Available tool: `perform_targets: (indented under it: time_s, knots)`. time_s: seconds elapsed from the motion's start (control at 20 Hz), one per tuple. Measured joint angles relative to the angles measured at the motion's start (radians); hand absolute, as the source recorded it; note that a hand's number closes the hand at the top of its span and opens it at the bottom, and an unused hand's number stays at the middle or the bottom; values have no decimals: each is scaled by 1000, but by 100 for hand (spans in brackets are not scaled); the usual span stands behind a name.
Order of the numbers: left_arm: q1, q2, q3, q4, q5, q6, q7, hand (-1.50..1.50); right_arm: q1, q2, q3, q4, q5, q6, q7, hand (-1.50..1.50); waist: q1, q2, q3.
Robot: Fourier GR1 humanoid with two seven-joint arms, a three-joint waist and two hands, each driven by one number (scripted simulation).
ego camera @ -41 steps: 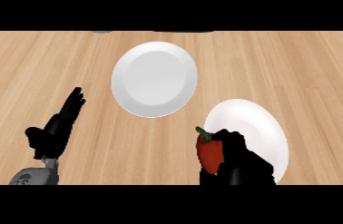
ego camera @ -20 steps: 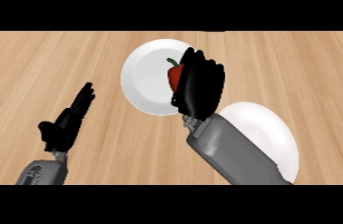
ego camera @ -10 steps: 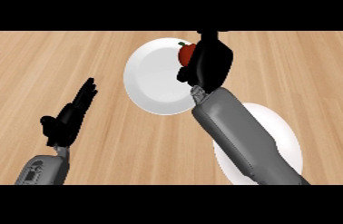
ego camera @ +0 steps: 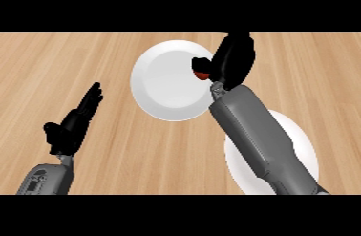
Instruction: Pick the bell pepper from the plate and place it in the plate
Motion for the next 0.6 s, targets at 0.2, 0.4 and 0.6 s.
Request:
perform_targets:
  time_s: [0.2, 0.4, 0.6]
  knots:
    - [16, 8, 8, 5, 0, -1, -8, 0, 45, 2, -28, -30, -22, -183, -29, -150, -16, -7, 0]
    - [34, 7, 20, 7, 6, 3, -12, 0, 127, 5, 11, -89, -65, -341, -12, -150, -40, -15, 0]
    - [52, 19, 47, 20, 13, 2, -28, 0, 274, 6, 103, -187, -53, -453, 4, -150, -74, -23, -1]
